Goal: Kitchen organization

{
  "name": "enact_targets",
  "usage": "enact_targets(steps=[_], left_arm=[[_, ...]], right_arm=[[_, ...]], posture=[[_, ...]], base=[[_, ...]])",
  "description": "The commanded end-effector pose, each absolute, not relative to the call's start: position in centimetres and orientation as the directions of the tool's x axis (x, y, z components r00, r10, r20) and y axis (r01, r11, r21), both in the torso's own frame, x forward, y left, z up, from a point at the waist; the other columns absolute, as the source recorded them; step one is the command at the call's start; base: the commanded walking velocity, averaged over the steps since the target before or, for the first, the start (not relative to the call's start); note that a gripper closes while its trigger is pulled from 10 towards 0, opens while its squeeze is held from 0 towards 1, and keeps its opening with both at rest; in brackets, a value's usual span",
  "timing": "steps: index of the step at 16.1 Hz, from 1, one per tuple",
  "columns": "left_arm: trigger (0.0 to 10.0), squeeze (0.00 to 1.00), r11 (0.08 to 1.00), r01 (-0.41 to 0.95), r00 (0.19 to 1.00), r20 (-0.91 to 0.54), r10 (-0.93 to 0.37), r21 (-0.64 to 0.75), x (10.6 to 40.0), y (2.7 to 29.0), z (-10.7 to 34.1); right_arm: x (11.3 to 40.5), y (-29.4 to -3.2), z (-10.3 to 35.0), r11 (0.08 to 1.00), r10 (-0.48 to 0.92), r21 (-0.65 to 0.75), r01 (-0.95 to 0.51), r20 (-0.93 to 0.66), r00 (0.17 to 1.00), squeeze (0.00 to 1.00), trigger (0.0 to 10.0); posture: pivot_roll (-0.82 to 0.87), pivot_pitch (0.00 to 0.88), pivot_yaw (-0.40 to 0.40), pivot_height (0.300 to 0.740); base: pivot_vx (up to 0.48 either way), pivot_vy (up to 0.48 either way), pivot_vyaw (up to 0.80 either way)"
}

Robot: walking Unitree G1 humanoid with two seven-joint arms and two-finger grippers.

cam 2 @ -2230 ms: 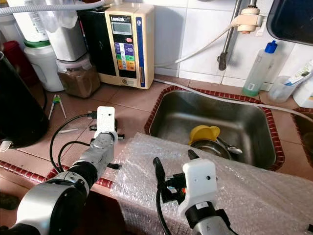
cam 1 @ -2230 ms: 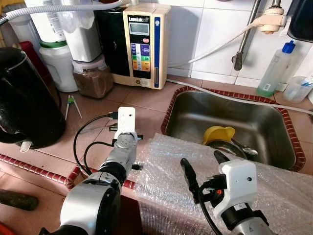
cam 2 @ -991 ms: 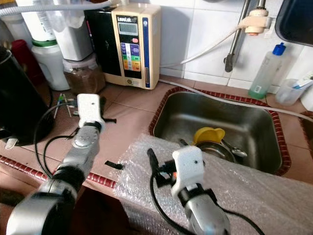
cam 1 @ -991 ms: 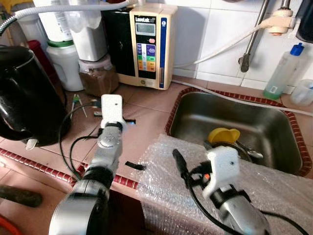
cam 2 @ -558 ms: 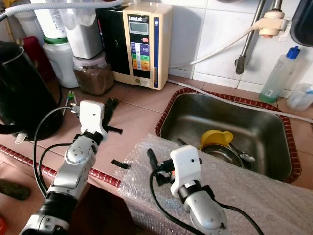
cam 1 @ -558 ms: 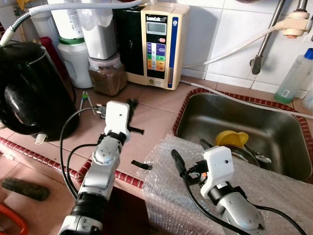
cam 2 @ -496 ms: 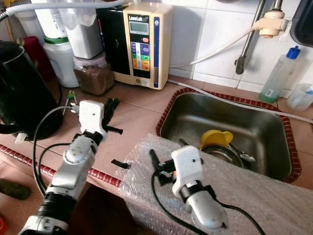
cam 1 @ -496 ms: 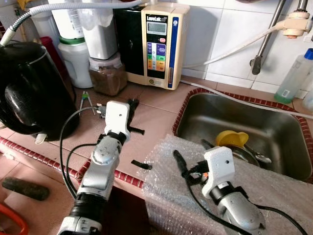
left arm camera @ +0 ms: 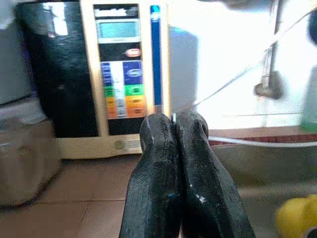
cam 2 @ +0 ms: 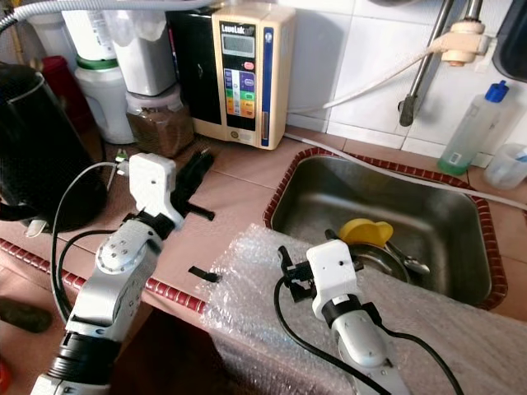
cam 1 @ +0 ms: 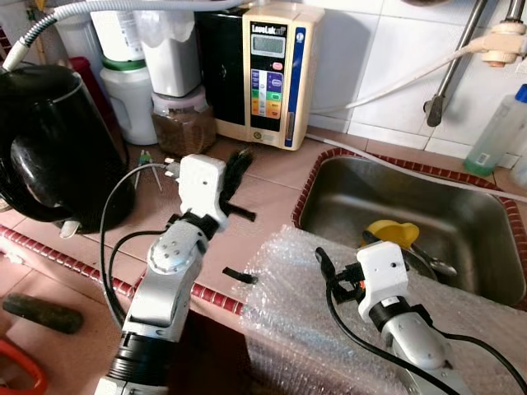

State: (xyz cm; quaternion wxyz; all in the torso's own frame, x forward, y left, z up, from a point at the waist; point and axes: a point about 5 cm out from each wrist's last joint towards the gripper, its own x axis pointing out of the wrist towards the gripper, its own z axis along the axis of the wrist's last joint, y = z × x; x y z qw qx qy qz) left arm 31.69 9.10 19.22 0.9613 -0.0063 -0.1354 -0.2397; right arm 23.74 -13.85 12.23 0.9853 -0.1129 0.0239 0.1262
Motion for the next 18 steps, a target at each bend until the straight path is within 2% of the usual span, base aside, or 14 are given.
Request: enact_targets(steps=[1,3,4,5,6,9,14,15,18], left_arm=[[0.0,0.0,0.865,0.499,0.829,0.266,-0.493,0.049,31.4,8.6,19.5],[0.0,0.0,0.785,0.62,0.757,0.281,-0.59,-0.021,30.6,6.8,20.0],[0.0,0.0,0.729,0.681,0.715,0.28,-0.64,-0.072,30.1,5.7,20.2],[0.0,0.0,0.673,0.735,0.666,0.274,-0.694,-0.083,29.6,4.7,20.4],[0.0,0.0,0.609,0.786,0.613,0.254,-0.748,-0.105,29.0,3.9,20.3],[0.0,0.0,0.489,0.858,0.514,0.234,-0.825,-0.159,28.3,2.8,20.2],[0.0,0.0,0.423,0.875,0.473,0.232,-0.85,-0.233,28.2,2.5,20.7],[0.0,0.0,0.418,0.876,0.47,0.228,-0.853,-0.243,28.2,2.6,20.7],[0.0,0.0,0.396,0.881,0.454,0.227,-0.861,-0.26,28.1,2.7,20.9]], right_arm=[[23.9,-13.9,12.4,0.941,0.246,-0.222,-0.254,-0.064,0.967,1.0,10.0],[24.3,-13.8,12.9,0.927,0.312,-0.199,-0.317,-0.055,0.949,0.8,10.0],[24.4,-13.4,13.6,0.909,0.385,-0.158,-0.386,-0.038,0.922,0.54,10.0],[24.3,-12.9,14.3,0.876,0.459,-0.152,-0.457,-0.024,0.888,0.15,10.0],[24.1,-12.5,14.8,0.844,0.518,-0.152,-0.515,-0.018,0.855,0.0,10.0],[23.7,-11.9,15.6,0.793,0.594,-0.151,-0.59,-0.024,0.804,0.0,10.0],[24.3,-13.3,15.7,0.82,0.541,-0.212,-0.531,-0.016,0.841,0.0,10.0],[24.5,-13.5,15.8,0.831,0.527,-0.208,-0.516,-0.003,0.85,0.0,0.0],[24.9,-13.4,15.9,0.832,0.522,-0.223,-0.508,0.002,0.853,0.0,0.0]], posture=[[0.04,0.0,0.002,0.74],[0.03,0.0,0.001,0.74],[0.03,0.0,0.0,0.74],[0.03,0.0,0.0,0.74],[0.03,0.0,-0.001,0.74],[0.02,0.0,0.003,0.74],[0.01,0.0,0.014,0.74],[0.01,0.0,0.014,0.74],[0.01,0.0,0.016,0.74]], base=[[0.0,0.0,0.0],[0.0,0.0,0.0],[0.0,0.0,0.0],[0.0,0.0,0.0],[0.0,0.0,0.0],[0.0,0.0,0.0],[0.0,0.0,0.0],[0.0,0.0,0.0],[0.0,0.0,0.0]])
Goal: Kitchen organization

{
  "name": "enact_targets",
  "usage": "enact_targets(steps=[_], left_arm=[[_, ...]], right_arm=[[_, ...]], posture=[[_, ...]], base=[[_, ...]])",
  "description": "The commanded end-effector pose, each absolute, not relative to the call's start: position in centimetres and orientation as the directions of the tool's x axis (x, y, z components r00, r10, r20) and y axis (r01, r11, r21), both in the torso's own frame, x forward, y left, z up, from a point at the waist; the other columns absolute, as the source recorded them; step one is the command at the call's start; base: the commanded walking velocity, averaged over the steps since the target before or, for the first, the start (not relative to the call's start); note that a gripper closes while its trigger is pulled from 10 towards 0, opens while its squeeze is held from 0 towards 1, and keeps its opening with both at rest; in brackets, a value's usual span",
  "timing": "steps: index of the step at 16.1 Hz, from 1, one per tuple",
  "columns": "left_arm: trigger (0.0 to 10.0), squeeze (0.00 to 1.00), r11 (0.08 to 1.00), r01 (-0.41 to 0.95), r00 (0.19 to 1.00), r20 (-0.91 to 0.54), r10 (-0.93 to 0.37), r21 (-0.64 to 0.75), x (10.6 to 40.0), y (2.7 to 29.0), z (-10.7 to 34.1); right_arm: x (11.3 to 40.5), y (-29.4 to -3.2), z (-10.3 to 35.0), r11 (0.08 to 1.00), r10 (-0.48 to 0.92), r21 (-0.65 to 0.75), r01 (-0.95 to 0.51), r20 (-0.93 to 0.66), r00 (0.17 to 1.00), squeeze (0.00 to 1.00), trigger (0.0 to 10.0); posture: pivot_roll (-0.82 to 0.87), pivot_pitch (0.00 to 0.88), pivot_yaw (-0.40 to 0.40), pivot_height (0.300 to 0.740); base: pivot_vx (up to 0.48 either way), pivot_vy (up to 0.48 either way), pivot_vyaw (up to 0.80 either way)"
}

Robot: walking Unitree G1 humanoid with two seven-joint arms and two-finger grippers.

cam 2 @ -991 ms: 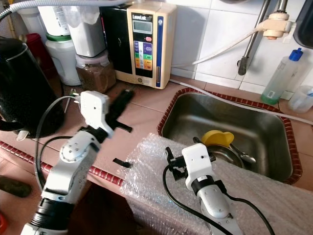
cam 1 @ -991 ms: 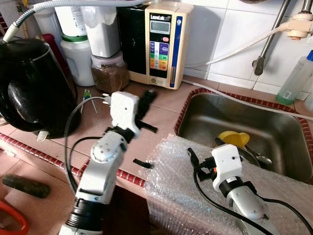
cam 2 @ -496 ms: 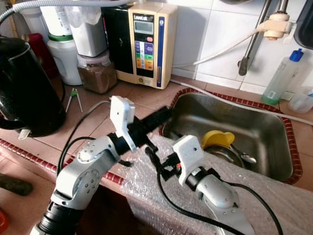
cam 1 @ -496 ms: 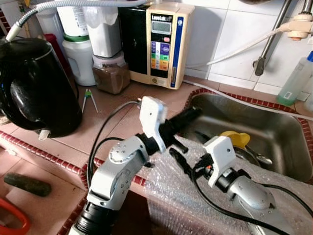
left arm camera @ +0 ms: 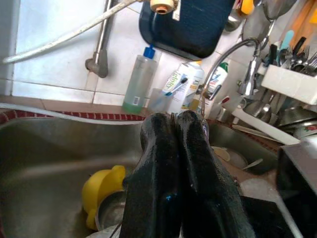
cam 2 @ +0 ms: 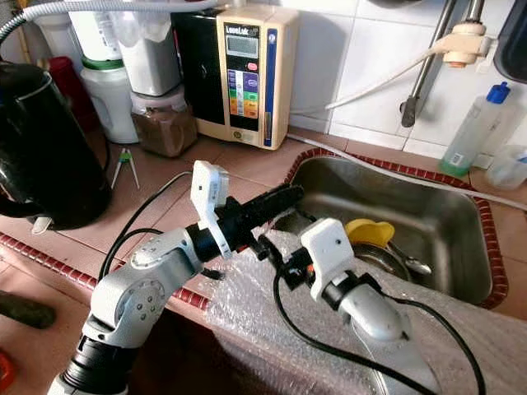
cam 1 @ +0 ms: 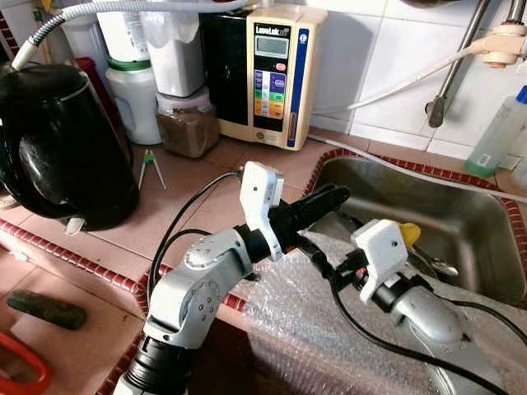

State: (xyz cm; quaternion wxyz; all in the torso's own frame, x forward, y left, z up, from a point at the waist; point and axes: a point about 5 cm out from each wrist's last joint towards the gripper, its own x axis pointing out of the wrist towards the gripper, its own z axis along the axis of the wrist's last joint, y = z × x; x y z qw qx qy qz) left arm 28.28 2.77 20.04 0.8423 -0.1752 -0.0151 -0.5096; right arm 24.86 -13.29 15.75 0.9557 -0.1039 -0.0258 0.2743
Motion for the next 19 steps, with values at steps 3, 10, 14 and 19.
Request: enact_targets(steps=[3,10,14,19], left_arm=[[0.0,0.0,0.388,0.881,0.45,0.223,-0.865,-0.271,28.01,2.64,20.85],[0.0,0.0,0.382,0.881,0.446,0.22,-0.868,-0.28,27.92,2.64,20.82],[0.0,0.0,0.378,0.882,0.443,0.219,-0.869,-0.282,27.87,2.64,20.83],[0.0,0.0,0.382,0.882,0.443,0.212,-0.871,-0.276,27.85,2.8,20.79]], right_arm=[[25.21,-13.4,15.97,0.836,0.514,-0.235,-0.496,0.02,0.857,0.0,0.0],[25.14,-13.47,15.67,0.845,0.496,-0.244,-0.475,0.031,0.868,0.0,0.0],[25.19,-13.57,15.72,0.853,0.483,-0.249,-0.459,0.04,0.875,0.0,0.0],[25.27,-13.55,15.48,0.86,0.47,-0.246,-0.447,0.043,0.881,0.0,0.0]], posture=[[0.01,0.0,0.018,0.74],[0.01,0.0,0.018,0.74],[0.01,0.0,0.02,0.74],[0.01,0.0,0.025,0.74]], base=[[0.0,0.0,0.0],[0.0,0.0,0.0],[0.0,0.0,0.0],[0.0,0.0,0.0]])
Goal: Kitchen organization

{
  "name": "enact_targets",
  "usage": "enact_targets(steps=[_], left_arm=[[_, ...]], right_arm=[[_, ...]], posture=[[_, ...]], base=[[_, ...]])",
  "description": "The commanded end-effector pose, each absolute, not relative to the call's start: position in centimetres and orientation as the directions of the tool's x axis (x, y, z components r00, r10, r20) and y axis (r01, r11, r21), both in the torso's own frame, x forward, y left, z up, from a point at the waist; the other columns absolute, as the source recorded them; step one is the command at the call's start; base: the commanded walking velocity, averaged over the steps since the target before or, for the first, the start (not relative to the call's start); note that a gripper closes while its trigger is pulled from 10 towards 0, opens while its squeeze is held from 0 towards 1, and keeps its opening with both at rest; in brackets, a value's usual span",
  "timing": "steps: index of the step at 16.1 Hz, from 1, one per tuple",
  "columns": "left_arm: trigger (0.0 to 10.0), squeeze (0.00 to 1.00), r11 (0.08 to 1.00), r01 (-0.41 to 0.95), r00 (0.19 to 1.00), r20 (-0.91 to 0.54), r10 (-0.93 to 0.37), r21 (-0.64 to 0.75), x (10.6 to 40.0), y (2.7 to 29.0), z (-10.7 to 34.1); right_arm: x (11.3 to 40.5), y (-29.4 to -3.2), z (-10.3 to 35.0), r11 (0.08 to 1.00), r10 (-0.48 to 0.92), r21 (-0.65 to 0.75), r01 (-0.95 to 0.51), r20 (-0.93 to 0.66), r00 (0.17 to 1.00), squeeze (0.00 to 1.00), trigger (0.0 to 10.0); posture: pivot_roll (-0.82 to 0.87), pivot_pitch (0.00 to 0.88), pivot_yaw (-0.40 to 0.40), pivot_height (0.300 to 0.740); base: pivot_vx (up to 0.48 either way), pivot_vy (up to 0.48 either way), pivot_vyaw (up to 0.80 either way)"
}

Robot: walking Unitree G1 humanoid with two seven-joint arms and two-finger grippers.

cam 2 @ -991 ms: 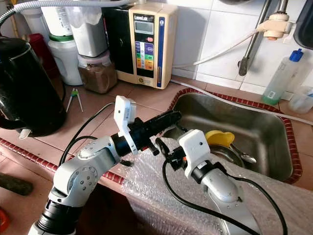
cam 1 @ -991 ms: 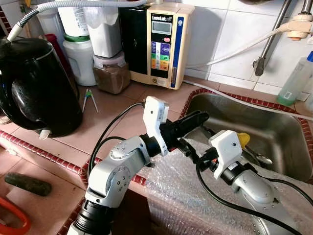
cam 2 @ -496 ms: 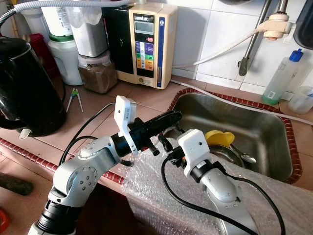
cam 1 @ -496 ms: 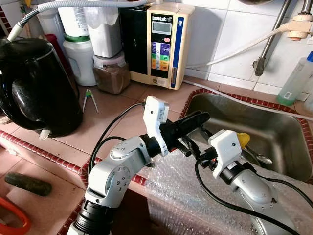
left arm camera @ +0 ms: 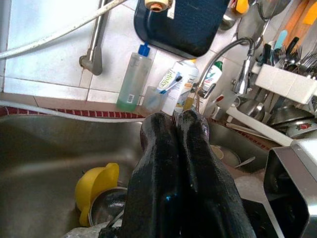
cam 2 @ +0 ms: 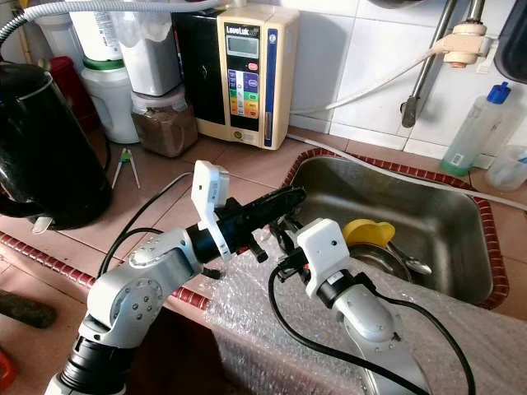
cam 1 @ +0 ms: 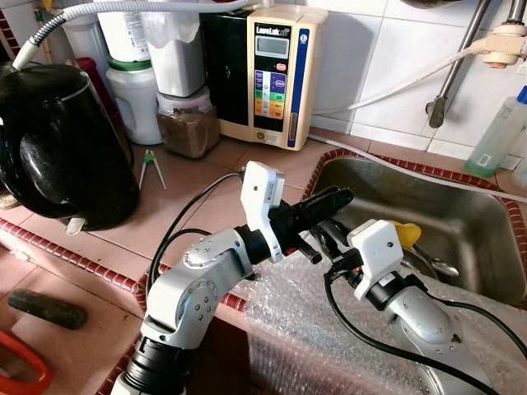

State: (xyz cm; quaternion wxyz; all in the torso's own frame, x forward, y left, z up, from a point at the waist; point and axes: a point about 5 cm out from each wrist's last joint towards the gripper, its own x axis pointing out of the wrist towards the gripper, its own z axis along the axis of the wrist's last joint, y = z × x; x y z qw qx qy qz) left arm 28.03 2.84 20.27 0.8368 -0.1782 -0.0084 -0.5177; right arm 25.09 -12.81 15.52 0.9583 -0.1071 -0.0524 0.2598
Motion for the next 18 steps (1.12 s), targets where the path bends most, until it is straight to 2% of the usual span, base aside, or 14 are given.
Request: enact_targets(steps=[1,11,12,13,18], left_arm=[[0.0,0.0,0.384,0.882,0.444,0.211,-0.871,-0.274,27.88,2.85,20.77],[0.0,0.0,0.398,0.88,0.452,0.201,-0.869,-0.259,27.92,3.03,20.74],[1.6,0.0,0.406,0.877,0.458,0.194,-0.867,-0.256,27.99,3.07,20.67],[10.0,1.0,0.411,0.873,0.465,0.19,-0.865,-0.262,28.07,3.1,20.6],[10.0,1.0,0.435,0.863,0.485,0.182,-0.855,-0.258,28.36,3.41,20.29]], right_arm=[[25.31,-13.51,15.44,0.861,0.469,-0.245,-0.446,0.044,0.882,0.0,0.0],[25.76,-14.02,15.43,0.879,0.426,-0.265,-0.396,0.065,0.903,0.0,0.0],[25.8,-14.05,15.47,0.881,0.422,-0.267,-0.391,0.068,0.904,0.0,0.0],[25.84,-14.07,15.5,0.882,0.42,-0.267,-0.389,0.07,0.905,0.0,0.0],[26.02,-14.1,15.56,0.883,0.416,-0.271,-0.382,0.077,0.906,0.0,0.0]], posture=[[0.01,0.0,0.025,0.74],[0.02,0.0,0.028,0.74],[0.02,0.0,0.026,0.74],[0.02,0.0,0.026,0.74],[0.02,0.0,0.028,0.74]], base=[[0.0,0.0,0.0],[0.0,0.0,0.0],[0.0,0.0,0.0],[0.0,0.0,0.0],[0.0,0.0,0.0]])
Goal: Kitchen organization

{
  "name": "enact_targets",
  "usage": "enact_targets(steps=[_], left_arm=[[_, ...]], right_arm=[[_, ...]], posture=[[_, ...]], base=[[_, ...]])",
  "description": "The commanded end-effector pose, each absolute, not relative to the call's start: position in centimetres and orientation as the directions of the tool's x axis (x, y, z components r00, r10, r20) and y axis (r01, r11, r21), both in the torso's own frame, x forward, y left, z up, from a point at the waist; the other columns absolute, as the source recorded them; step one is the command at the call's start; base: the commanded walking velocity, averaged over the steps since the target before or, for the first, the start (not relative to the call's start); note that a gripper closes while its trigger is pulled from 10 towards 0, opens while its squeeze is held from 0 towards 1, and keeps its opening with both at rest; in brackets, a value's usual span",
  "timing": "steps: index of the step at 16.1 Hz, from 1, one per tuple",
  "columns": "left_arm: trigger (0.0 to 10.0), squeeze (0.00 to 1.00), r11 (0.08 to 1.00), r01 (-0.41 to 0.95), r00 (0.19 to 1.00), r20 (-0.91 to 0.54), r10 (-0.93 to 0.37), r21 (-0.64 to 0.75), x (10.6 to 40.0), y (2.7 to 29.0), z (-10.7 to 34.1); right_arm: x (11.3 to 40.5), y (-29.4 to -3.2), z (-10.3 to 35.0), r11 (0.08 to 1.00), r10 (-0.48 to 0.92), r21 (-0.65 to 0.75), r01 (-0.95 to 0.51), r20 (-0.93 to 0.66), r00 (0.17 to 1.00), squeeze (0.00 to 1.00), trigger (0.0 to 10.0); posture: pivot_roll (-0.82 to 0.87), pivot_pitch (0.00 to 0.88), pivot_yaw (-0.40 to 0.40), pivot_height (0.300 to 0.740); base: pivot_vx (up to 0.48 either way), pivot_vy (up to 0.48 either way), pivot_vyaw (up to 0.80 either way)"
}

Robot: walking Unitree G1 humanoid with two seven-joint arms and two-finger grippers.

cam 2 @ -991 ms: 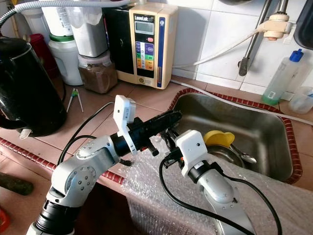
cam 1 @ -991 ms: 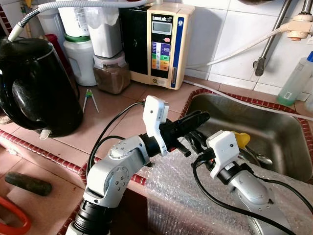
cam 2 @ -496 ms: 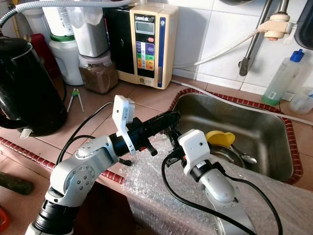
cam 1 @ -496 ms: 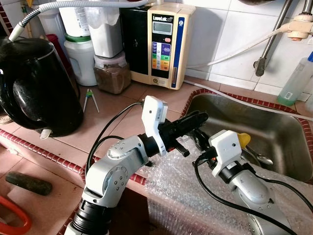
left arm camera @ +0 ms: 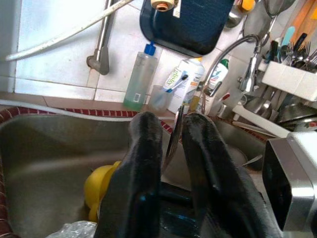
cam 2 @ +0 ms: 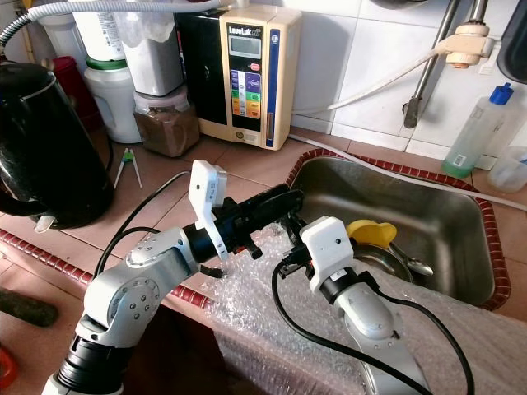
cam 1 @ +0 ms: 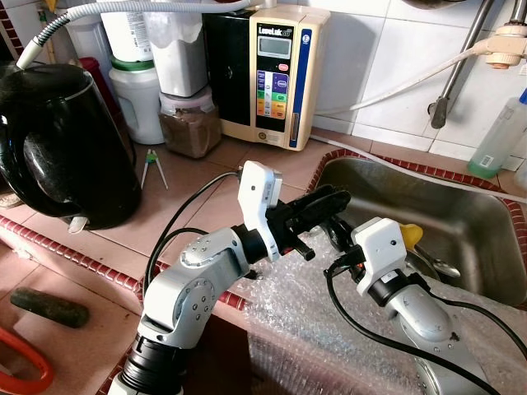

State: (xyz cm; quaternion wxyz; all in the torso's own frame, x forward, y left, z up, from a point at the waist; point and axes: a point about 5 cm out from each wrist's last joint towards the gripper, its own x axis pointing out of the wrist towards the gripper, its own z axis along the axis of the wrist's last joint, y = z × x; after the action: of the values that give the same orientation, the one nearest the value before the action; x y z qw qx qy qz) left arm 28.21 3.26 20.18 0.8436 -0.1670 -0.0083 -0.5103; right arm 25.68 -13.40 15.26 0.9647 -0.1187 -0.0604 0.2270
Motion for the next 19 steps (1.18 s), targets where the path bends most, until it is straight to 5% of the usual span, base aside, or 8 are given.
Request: enact_targets(steps=[1,13,19], left_arm=[[10.0,1.0,0.442,0.86,0.49,0.174,-0.854,-0.254,28.4,3.5,20.1],[10.0,1.0,0.603,0.748,0.642,0.07,-0.764,-0.279,29.7,6.8,16.0],[10.0,1.0,0.751,0.615,0.788,0.15,-0.598,-0.239,31.4,8.6,16.9]], right_arm=[[26.1,-14.1,15.6,0.884,0.414,-0.272,-0.379,0.079,0.907,0.0,0.0],[25.8,-11.8,15.9,0.881,0.45,-0.222,-0.419,0.111,0.886,0.0,0.0],[25.6,-11.5,15.9,0.889,0.438,-0.208,-0.409,0.121,0.891,0.0,0.0]], posture=[[0.02,0.0,0.029,0.74],[0.02,0.0,0.037,0.74],[0.02,0.0,0.04,0.74]], base=[[0.0,0.0,0.0],[0.0,0.0,0.0],[0.0,0.0,0.0]])
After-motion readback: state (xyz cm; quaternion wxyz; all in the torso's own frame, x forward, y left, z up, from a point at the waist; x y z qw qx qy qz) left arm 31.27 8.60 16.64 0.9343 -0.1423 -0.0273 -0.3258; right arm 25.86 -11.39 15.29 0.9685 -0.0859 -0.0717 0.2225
